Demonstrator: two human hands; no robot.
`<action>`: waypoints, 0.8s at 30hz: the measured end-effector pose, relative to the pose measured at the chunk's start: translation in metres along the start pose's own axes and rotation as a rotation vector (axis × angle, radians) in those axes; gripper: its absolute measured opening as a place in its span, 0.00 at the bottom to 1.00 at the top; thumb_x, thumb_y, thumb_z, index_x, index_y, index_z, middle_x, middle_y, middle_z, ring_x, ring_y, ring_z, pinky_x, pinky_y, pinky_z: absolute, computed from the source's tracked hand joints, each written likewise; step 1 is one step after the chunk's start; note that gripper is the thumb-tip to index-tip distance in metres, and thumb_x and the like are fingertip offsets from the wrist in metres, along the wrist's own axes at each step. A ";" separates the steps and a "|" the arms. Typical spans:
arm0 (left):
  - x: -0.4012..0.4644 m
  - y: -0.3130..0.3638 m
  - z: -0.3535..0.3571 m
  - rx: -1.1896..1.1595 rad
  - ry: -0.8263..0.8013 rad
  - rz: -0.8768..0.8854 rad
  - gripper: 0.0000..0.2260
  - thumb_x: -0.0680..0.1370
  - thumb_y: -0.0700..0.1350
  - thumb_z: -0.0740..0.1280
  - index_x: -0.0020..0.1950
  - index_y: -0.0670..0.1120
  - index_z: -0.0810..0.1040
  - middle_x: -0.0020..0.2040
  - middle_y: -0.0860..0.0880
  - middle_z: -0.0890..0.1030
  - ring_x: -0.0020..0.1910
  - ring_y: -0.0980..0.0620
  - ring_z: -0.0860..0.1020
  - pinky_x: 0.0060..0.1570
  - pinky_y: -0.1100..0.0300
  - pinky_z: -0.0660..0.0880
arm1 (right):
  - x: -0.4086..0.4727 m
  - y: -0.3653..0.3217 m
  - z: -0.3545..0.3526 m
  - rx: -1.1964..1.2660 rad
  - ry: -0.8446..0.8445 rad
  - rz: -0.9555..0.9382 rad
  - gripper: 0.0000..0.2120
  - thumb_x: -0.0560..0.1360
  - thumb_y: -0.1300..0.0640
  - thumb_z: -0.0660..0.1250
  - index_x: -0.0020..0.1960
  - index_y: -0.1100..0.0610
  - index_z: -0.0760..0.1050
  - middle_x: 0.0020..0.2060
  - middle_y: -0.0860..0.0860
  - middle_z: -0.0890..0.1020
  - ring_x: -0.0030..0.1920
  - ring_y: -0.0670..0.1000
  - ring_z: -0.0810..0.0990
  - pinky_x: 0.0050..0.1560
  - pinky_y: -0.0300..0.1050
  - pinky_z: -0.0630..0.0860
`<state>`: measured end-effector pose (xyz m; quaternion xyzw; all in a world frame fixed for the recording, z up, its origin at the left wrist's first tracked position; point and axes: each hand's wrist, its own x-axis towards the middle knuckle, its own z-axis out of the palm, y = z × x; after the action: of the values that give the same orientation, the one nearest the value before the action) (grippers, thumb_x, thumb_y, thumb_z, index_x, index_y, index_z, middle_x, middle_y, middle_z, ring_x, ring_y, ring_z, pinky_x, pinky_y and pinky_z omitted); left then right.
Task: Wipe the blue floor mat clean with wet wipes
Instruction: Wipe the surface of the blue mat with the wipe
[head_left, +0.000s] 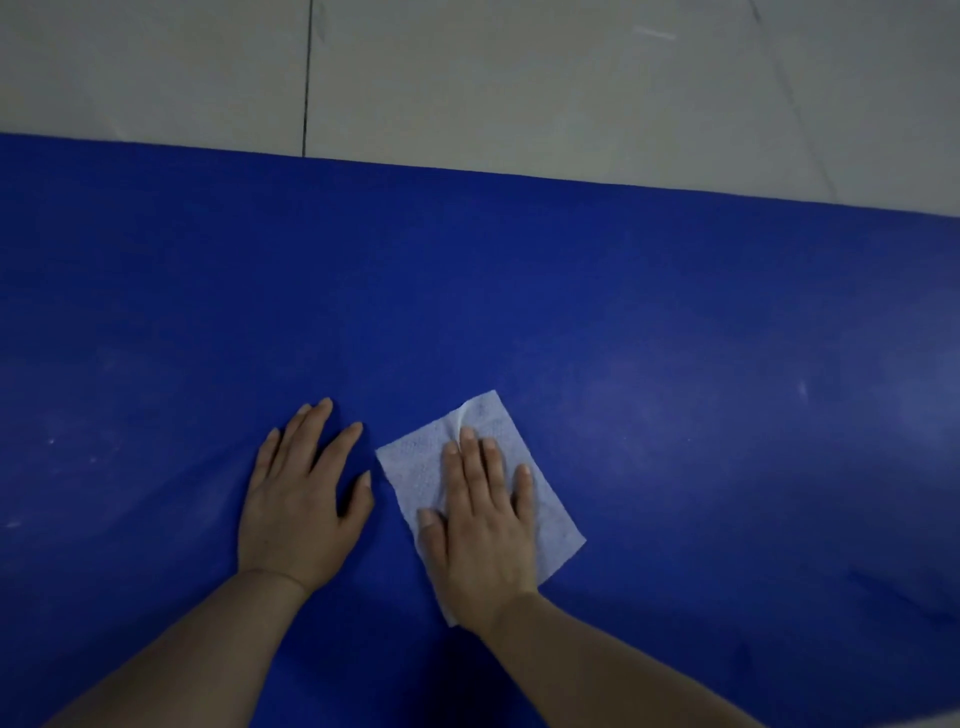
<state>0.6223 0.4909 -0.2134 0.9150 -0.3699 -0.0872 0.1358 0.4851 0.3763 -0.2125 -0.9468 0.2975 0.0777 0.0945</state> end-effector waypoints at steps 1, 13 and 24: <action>0.000 0.000 0.000 0.000 0.006 0.001 0.25 0.77 0.54 0.54 0.68 0.44 0.74 0.74 0.42 0.66 0.73 0.45 0.62 0.74 0.56 0.46 | 0.001 0.003 0.000 -0.018 0.005 -0.011 0.30 0.81 0.43 0.40 0.76 0.58 0.57 0.77 0.54 0.55 0.76 0.53 0.54 0.69 0.60 0.52; -0.003 -0.001 0.009 -0.034 0.106 -0.010 0.25 0.77 0.54 0.54 0.68 0.42 0.74 0.74 0.42 0.66 0.73 0.45 0.62 0.74 0.49 0.54 | 0.002 0.003 0.001 -0.035 0.030 -0.015 0.30 0.80 0.43 0.45 0.76 0.58 0.53 0.76 0.53 0.55 0.76 0.52 0.53 0.72 0.59 0.48; -0.077 0.033 0.023 0.005 0.094 -0.252 0.22 0.79 0.49 0.56 0.72 0.44 0.68 0.76 0.41 0.61 0.75 0.43 0.57 0.72 0.43 0.55 | -0.014 0.049 -0.018 -0.030 -0.143 0.229 0.33 0.74 0.40 0.29 0.74 0.55 0.29 0.76 0.51 0.34 0.73 0.49 0.30 0.73 0.55 0.32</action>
<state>0.5396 0.5177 -0.2199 0.9577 -0.2453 -0.0597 0.1385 0.4469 0.3403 -0.1982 -0.9000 0.3948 0.1599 0.0919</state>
